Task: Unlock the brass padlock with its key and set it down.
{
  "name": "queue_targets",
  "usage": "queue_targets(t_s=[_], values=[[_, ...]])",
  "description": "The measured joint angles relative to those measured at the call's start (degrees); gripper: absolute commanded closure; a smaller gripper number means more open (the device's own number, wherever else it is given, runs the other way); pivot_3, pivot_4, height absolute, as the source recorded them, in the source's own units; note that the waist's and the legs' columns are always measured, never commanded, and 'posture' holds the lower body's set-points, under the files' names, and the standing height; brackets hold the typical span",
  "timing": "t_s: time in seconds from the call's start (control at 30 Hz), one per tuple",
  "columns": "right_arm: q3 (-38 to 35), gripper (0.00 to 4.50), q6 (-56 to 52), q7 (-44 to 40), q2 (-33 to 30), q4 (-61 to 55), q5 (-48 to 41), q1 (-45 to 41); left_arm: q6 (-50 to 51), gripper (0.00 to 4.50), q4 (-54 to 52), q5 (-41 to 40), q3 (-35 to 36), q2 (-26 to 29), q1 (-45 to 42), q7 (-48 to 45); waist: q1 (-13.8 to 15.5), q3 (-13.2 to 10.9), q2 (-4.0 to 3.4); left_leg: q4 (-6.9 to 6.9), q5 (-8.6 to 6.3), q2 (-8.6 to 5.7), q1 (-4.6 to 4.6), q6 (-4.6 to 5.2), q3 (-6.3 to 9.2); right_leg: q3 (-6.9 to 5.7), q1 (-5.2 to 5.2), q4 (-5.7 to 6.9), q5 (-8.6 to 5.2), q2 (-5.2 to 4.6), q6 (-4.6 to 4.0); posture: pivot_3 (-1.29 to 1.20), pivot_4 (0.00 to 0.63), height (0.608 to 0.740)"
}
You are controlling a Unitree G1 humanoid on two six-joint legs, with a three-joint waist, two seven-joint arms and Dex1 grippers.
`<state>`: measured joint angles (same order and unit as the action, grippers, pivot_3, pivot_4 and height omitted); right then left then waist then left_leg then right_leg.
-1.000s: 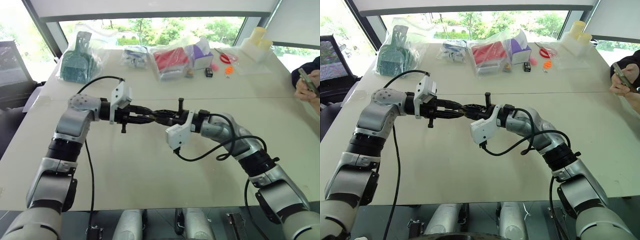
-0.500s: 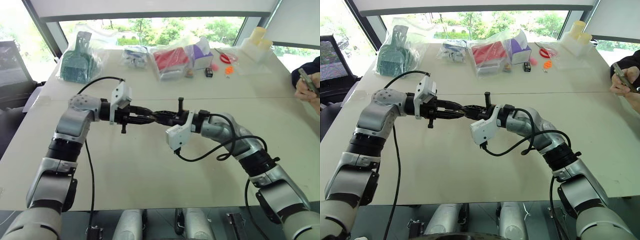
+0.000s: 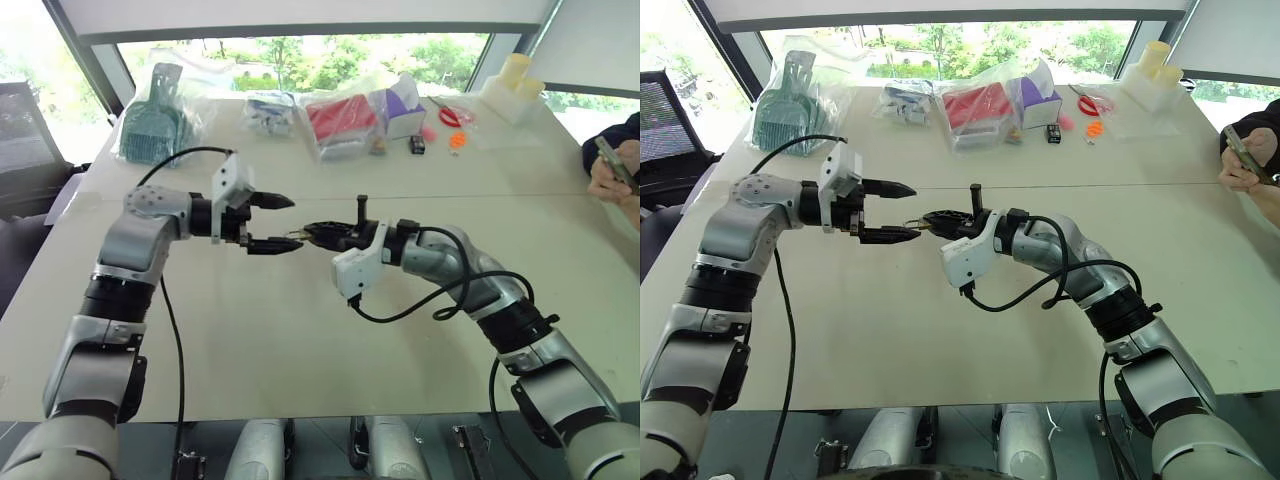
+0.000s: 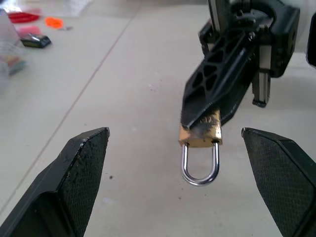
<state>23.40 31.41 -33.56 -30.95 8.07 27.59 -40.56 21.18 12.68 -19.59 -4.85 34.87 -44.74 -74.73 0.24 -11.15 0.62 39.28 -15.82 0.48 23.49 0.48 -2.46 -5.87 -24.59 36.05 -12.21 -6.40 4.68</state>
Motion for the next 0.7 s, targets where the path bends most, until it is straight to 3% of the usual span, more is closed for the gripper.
queue_targets(t_s=[0.17, 0.27, 0.7], values=[[0.0, 4.50, -0.3, -0.4, 0.0, 0.0, -0.9, 0.0, 1.8, 3.26, -2.6, -2.2, 1.6, 1.2, 0.9, -0.1, 0.1, 0.0, 0.00, 0.00, 0.00, 0.01, -0.01, 0.00, -0.01, 0.01, 0.00, 0.00, 0.00, 0.00, 0.00, 0.00, 0.150, 0.740], [0.0, 4.50, -0.4, -0.5, 0.0, 0.0, -0.9, 0.0, 2.3, 4.46, -3.0, -2.4, 1.6, 1.2, 2.0, -0.1, 0.1, 0.0, 0.00, 0.00, 0.00, 0.01, -0.01, 0.00, -0.02, 0.02, 0.00, 0.00, 0.00, 0.00, 0.00, 0.00, 0.150, 0.740], [0.0, 4.50, -0.9, -0.7, 0.0, 0.0, -1.0, 0.0, 3.3, 4.46, -5.5, -1.7, -0.6, 2.8, 4.3, -0.6, 0.1, 0.0, 0.00, -0.01, 0.00, 0.01, -0.03, 0.00, -0.06, 0.05, 0.00, 0.00, 0.00, 0.00, 0.00, 0.00, 0.150, 0.740]])
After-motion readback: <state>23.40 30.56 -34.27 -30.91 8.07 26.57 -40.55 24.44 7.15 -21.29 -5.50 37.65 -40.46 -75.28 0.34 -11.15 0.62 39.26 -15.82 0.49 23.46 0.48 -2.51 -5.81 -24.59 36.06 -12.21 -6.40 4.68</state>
